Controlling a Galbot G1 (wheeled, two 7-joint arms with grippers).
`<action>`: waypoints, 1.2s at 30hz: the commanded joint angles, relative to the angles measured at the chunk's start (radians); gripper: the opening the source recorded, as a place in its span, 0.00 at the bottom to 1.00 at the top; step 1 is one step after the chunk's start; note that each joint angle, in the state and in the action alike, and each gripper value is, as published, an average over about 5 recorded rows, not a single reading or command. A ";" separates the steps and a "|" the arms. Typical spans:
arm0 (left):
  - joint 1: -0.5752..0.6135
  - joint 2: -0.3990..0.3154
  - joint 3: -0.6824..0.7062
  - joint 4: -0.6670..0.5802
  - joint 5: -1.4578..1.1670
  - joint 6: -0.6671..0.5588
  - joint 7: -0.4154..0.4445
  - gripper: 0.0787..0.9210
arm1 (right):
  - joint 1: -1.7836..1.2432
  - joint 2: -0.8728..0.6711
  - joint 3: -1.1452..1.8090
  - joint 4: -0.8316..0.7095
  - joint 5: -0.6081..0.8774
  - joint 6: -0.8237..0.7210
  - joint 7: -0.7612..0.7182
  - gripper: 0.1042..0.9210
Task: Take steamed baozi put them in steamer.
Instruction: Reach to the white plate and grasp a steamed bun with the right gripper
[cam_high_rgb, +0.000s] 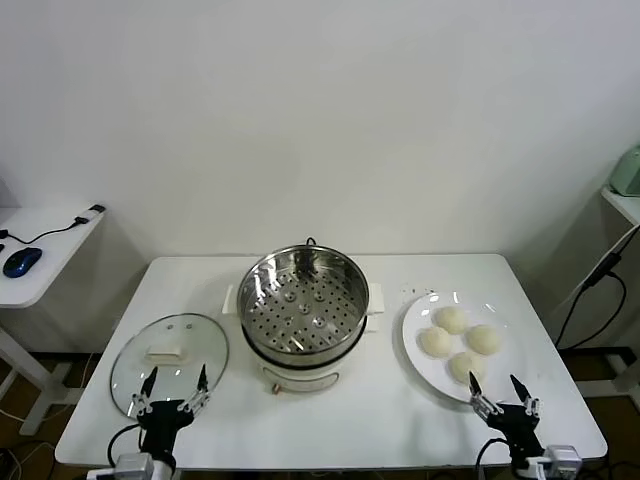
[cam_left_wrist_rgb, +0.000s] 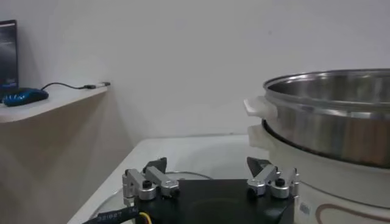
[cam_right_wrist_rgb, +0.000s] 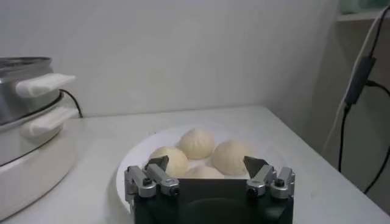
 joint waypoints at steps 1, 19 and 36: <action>-0.007 0.021 -0.003 0.014 -0.007 0.002 0.000 0.88 | 0.296 -0.175 -0.036 -0.081 -0.048 -0.148 -0.023 0.88; -0.007 0.039 -0.010 0.020 -0.018 -0.004 0.001 0.88 | 1.536 -0.790 -1.224 -0.644 -0.208 -0.019 -0.896 0.88; -0.008 0.032 -0.003 0.035 -0.007 -0.016 0.003 0.88 | 2.057 -0.510 -2.020 -0.948 -0.236 0.157 -1.258 0.88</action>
